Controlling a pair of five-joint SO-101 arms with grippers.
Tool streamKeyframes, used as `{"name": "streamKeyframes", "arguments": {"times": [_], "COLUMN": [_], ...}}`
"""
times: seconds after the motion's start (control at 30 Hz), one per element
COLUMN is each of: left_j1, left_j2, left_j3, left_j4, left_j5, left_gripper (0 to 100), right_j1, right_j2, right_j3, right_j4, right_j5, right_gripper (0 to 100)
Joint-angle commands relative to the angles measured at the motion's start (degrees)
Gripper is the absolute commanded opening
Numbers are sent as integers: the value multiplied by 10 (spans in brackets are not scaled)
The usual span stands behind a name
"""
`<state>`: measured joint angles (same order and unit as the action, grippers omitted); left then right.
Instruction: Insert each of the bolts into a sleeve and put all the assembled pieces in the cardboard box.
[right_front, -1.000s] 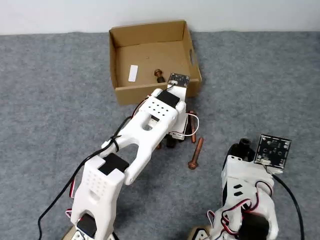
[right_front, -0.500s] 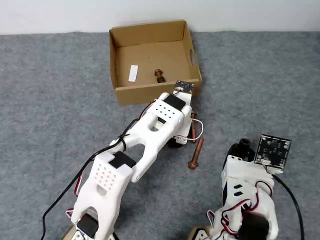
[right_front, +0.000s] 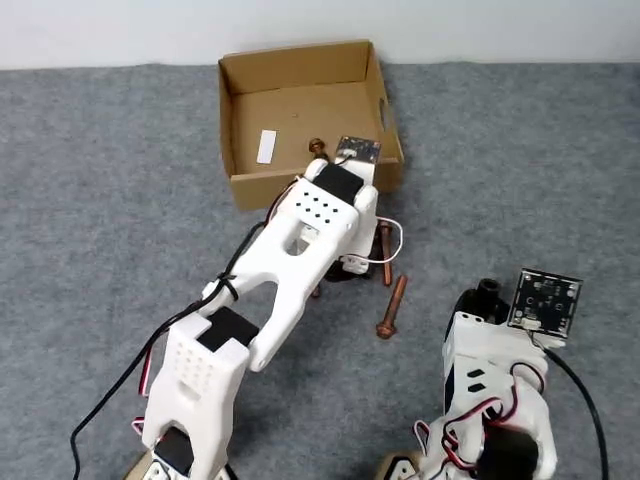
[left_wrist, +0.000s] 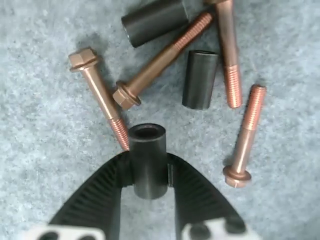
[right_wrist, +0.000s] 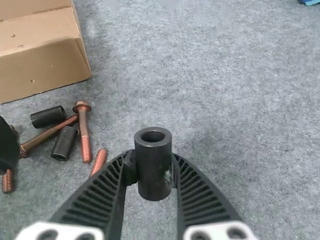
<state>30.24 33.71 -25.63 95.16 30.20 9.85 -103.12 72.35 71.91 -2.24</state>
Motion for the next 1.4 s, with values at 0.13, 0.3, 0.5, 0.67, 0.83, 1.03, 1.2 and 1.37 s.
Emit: {"name": "streamKeyframes", "arguments": {"times": [0.13,0.3,0.5,0.67,0.83,1.03,1.2,1.37], "left_j1": [0,-11,-49,-81,-106,-130,-128,-129], "left_j2": [40,48,48,49,55,55,76,132], "left_j3": [6,7,6,-32,-55,-54,-57,-61], "left_j4": [-56,-12,-1,3,-21,-58,-79,-94], "left_j5": [2,6,3,2,-12,-25,-25,-24], "left_gripper": [15,197,221,160,158,158,156,156], "right_j1": [5,5,5,5,5,5,5,5], "right_j2": [-4,-4,-4,-4,-4,-4,-4,-4], "right_j3": [-17,-17,-17,-17,-17,-17,-17,-17], "right_j4": [2,3,3,3,3,3,3,3], "right_j5": [5,5,5,5,5,5,5,5], "right_gripper": [9,9,9,9,9,9,9,9]}}
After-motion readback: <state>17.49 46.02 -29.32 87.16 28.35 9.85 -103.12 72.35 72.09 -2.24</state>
